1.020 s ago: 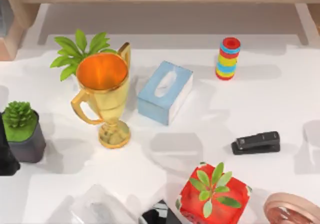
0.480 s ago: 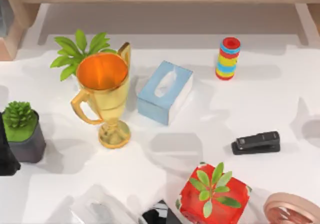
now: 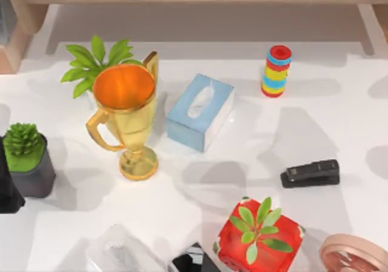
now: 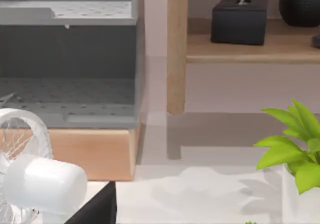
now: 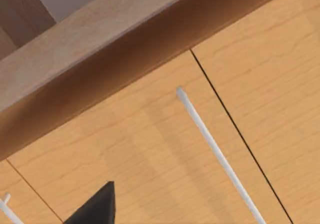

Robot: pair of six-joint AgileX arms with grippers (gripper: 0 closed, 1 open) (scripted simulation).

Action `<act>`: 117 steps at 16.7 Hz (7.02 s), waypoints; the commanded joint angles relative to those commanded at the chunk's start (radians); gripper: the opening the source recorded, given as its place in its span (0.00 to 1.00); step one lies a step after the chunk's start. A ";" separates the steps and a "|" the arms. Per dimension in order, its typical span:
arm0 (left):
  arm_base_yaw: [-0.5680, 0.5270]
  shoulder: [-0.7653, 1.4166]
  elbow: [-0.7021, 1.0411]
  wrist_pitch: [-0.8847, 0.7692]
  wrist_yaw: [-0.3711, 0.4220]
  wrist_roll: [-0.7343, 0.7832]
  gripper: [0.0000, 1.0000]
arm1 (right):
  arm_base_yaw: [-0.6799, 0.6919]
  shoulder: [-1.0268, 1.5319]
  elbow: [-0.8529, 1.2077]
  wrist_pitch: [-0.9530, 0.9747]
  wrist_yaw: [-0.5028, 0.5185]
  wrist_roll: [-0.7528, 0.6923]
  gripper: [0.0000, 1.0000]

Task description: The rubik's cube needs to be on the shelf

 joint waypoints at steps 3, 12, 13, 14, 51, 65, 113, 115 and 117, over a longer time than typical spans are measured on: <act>0.000 0.000 0.000 0.000 0.000 0.000 1.00 | -0.063 0.318 0.140 0.154 -0.052 -0.201 1.00; 0.000 0.000 0.000 0.000 0.000 0.000 1.00 | -0.164 0.857 0.390 0.428 -0.149 -0.553 1.00; 0.000 0.000 0.000 0.000 0.000 0.000 1.00 | -0.166 0.866 0.394 0.433 -0.151 -0.560 1.00; 0.000 0.000 0.000 0.000 0.000 0.000 1.00 | -0.166 0.866 0.394 0.433 -0.151 -0.560 1.00; 0.000 0.000 0.000 0.000 0.000 0.000 1.00 | -0.147 0.917 0.505 0.370 -0.126 -0.558 0.00; 0.000 0.000 0.000 0.000 0.000 0.000 1.00 | -0.211 0.799 0.232 0.523 -0.191 -0.556 0.00; 0.000 0.000 0.000 0.000 0.000 0.000 1.00 | -0.417 0.626 -0.220 0.805 -0.403 -0.554 1.00; 0.000 0.000 0.000 0.000 0.000 0.000 1.00 | -0.417 0.626 -0.220 0.805 -0.403 -0.554 1.00; 0.000 0.000 0.000 0.000 0.000 0.000 1.00 | -0.419 0.625 -0.222 0.808 -0.406 -0.554 1.00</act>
